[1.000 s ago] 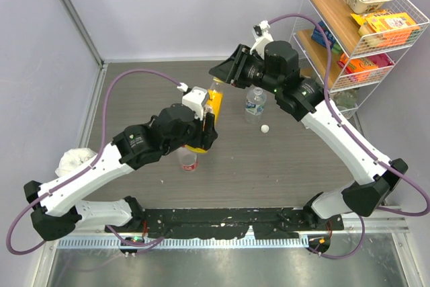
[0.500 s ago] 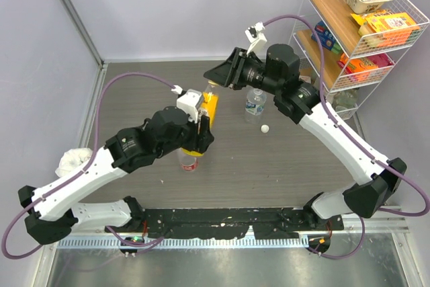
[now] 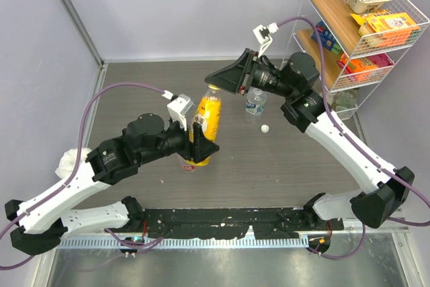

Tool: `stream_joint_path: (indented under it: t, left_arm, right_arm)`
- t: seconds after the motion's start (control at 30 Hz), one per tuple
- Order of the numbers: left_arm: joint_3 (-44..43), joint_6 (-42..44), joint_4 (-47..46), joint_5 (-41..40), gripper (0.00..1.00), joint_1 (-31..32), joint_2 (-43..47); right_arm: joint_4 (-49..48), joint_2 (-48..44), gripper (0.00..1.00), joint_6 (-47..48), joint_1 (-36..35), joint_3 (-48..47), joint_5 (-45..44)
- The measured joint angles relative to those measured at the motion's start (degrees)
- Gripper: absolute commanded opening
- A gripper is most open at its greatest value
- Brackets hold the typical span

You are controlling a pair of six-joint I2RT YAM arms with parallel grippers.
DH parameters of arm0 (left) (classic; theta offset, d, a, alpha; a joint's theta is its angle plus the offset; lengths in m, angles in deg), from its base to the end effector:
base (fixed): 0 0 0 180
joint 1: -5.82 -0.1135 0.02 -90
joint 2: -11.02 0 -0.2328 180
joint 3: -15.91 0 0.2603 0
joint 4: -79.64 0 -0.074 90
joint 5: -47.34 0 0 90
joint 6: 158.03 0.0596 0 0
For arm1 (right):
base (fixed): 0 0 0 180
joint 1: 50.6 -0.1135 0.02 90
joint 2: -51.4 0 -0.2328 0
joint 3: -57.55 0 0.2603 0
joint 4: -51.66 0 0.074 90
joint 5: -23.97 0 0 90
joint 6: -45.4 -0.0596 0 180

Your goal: Unscrew the bottle caps

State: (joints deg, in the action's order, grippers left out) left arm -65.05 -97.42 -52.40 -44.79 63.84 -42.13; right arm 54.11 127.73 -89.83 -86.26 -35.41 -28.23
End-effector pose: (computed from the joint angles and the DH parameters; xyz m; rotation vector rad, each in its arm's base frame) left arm 0.1269 -0.1990 0.3752 0.4812 1.9936 -0.9618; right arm 0.2483 0.2231 0.4439 -0.5123 1.4924 1.5796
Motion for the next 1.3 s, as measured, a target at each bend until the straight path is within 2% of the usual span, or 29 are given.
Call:
stream_joint_path:
  t: [0.33,0.6,0.67,0.73,0.8,0.83,0.87,0.93,1.0,1.13,1.3]
  left_arm:
    - [3.1,-1.9,-11.8,13.2,0.02,0.1,2.7]
    - [4.7,-2.5,-13.4,15.1,0.02,0.1,4.2]
    - [5.0,-2.7,-13.6,15.2,0.02,0.1,4.4]
    - [5.2,-2.8,-13.7,15.2,0.02,0.1,4.7]
    - [5.4,-2.8,-13.9,15.2,0.02,0.2,4.7]
    - [5.4,-2.7,-14.1,15.2,0.02,0.2,4.8]
    - [5.5,-2.8,-14.2,15.1,0.02,0.2,4.8]
    - [5.7,-2.8,-14.2,14.3,0.02,0.2,4.8]
    - [5.7,-2.8,-14.2,13.7,0.02,0.1,4.8]
    - [5.6,-2.5,-13.4,12.2,0.02,0.1,4.8]
    - [4.0,-1.6,-8.7,6.3,0.00,0.1,3.5]
  right_arm:
    - [-8.9,-3.8,0.01,-3.9,0.2,0.5,6.4]
    - [-10.9,-4.1,0.01,-5.6,0.2,0.9,8.4]
    - [-11.2,-4.1,0.04,-6.1,0.2,1.1,8.6]
    - [-11.4,-4.1,0.22,-6.5,0.3,1.1,8.9]
    - [-11.9,-4.1,0.54,-7.0,0.5,1.2,9.1]
    - [-12.2,-4.1,0.61,-7.4,0.7,1.3,9.3]
    - [-12.8,-4.1,0.76,-8.0,1.0,1.5,9.5]
    - [-13.7,-4.1,0.91,-9.5,1.5,1.6,9.9]
    - [-14.9,-4.1,0.96,-10.6,2.2,1.6,10.0]
    - [-14.5,-4.1,0.97,-11.0,3.7,1.4,8.7]
    - [-2.2,-3.9,0.99,-6.6,4.2,-2.8,2.3]
